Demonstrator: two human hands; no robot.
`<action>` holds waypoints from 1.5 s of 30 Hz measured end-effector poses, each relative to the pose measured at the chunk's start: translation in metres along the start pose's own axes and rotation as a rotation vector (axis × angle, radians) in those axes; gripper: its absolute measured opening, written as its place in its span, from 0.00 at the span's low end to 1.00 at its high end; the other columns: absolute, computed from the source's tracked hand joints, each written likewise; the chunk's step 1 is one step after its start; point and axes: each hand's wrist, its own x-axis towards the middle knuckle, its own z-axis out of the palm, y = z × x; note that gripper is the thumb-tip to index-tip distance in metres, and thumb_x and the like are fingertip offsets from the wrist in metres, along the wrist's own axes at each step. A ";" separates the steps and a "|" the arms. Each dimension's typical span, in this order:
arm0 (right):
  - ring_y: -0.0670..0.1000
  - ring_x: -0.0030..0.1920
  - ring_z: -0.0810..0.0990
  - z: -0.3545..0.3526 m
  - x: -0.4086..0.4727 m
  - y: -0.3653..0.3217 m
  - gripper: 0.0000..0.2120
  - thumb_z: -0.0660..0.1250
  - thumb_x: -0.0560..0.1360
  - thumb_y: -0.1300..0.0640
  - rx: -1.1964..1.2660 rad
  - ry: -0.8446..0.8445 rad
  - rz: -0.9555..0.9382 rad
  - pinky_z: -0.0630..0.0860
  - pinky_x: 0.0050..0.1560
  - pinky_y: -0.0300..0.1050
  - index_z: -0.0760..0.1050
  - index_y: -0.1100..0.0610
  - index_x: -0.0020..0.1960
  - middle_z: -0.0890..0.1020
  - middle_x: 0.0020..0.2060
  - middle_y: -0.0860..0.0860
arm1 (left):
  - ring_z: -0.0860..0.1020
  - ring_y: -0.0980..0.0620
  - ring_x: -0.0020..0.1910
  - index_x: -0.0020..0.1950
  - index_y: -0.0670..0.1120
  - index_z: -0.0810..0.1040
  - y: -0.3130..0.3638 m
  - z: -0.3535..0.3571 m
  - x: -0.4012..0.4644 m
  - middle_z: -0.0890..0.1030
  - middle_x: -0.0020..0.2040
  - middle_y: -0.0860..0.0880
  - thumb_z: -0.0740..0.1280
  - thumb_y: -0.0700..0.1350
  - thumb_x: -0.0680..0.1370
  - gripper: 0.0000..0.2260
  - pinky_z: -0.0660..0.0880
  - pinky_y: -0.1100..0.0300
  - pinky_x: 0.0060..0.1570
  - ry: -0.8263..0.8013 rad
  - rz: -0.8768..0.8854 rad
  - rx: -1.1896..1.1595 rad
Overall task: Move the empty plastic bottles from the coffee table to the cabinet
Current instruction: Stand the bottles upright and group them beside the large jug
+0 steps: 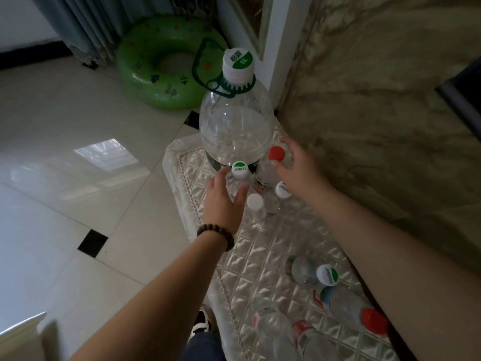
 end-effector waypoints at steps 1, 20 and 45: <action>0.56 0.64 0.73 0.002 0.003 -0.001 0.26 0.65 0.73 0.47 -0.012 -0.007 0.005 0.72 0.62 0.58 0.63 0.45 0.70 0.74 0.65 0.53 | 0.71 0.50 0.62 0.68 0.50 0.67 0.000 0.002 0.005 0.72 0.65 0.47 0.68 0.50 0.76 0.22 0.66 0.62 0.55 -0.019 0.000 0.009; 0.56 0.62 0.75 -0.001 -0.010 0.000 0.24 0.66 0.73 0.45 -0.060 -0.052 -0.023 0.74 0.60 0.57 0.63 0.41 0.67 0.76 0.63 0.51 | 0.72 0.49 0.63 0.70 0.53 0.66 -0.013 0.004 0.016 0.73 0.66 0.49 0.69 0.52 0.75 0.25 0.72 0.49 0.62 -0.047 0.015 -0.003; 0.51 0.71 0.66 -0.030 -0.228 0.047 0.28 0.64 0.75 0.44 0.068 0.147 0.098 0.67 0.68 0.53 0.63 0.50 0.72 0.68 0.71 0.51 | 0.65 0.51 0.68 0.72 0.55 0.61 -0.056 -0.032 -0.209 0.66 0.70 0.52 0.66 0.74 0.61 0.44 0.65 0.49 0.67 -0.582 0.223 0.217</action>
